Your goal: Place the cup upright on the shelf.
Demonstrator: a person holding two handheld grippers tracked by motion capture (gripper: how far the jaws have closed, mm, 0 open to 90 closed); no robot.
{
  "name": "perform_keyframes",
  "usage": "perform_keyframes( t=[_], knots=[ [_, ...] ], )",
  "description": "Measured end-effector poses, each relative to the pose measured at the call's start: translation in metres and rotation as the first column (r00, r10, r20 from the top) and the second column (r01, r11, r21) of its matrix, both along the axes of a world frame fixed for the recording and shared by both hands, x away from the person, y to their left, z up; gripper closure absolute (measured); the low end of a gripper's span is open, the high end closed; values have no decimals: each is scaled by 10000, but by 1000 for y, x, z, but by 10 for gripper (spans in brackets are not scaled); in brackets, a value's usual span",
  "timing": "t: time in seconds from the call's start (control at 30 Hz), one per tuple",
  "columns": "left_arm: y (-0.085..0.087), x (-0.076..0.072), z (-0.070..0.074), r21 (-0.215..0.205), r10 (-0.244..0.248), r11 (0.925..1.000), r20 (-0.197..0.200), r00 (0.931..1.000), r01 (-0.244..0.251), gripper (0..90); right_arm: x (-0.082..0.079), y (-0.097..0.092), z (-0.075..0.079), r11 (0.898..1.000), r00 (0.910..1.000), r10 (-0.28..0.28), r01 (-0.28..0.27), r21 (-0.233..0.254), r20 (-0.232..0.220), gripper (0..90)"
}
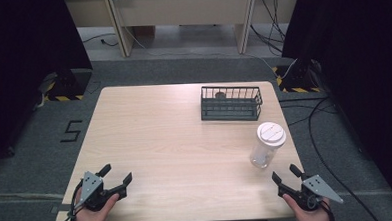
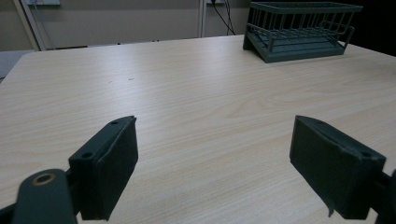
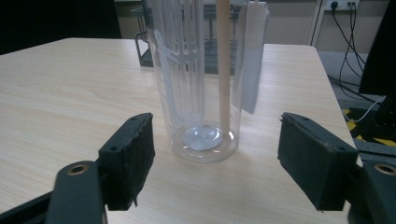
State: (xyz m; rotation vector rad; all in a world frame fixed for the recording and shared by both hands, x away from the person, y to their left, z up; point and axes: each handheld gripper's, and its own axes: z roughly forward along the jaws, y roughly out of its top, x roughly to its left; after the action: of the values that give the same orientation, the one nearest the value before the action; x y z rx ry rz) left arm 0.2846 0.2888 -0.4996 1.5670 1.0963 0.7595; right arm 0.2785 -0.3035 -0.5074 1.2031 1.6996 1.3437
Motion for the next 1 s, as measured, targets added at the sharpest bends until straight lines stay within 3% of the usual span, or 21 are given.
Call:
perform_keyframes(
  t=[0.8,1.0],
  knots=[
    [-5,0,0,-40,-206,9998,26,9998,206,149,20,12,17,9999,9993,106,-105,-35,354,181],
    [-5,0,0,-45,-191,9998,34,9998,191,150,38,20,19,9994,9993,251,-245,-227,273,160]
  ],
)
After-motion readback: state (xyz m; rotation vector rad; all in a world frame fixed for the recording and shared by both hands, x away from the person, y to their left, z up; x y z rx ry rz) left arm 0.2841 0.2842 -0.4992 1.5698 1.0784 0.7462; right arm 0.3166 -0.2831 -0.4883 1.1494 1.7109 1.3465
